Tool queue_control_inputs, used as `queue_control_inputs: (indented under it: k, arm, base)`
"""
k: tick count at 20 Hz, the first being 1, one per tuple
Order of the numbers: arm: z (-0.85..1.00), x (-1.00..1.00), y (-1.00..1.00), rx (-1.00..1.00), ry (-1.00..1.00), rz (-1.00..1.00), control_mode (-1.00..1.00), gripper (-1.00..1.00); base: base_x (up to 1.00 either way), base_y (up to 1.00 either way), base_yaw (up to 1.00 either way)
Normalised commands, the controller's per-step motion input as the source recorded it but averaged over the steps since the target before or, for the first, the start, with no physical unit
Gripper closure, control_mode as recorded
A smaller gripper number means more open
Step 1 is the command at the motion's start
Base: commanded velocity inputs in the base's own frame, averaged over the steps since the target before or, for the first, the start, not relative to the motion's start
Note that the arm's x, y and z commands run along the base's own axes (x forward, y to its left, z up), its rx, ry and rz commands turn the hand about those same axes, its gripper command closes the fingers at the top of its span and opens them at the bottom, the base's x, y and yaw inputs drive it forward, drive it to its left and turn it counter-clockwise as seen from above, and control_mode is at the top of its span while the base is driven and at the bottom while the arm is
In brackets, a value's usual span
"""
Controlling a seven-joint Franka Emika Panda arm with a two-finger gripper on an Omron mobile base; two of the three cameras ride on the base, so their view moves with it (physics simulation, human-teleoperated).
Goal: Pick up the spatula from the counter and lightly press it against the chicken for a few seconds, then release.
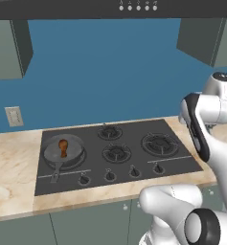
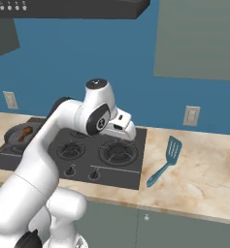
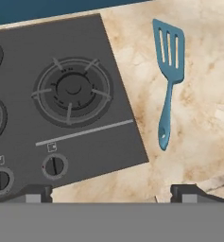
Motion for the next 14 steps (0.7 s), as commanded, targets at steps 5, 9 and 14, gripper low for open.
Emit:
queue_control_inputs:
  k: [5,9,14]
  arm:
    - [-0.15,0.0,-0.42,0.0,0.01,-0.02,-1.0,-1.0]
    - [-0.16,0.0,-0.34,0.0,0.02,0.0,-1.0,-1.0]
    - [-0.26,0.0,-0.36,0.0,0.07,0.0,-1.0,-1.0]
  base:
    - [0.0,0.0,0.0]
    - [0.0,0.0,0.0]
    - [0.0,0.0,0.0]
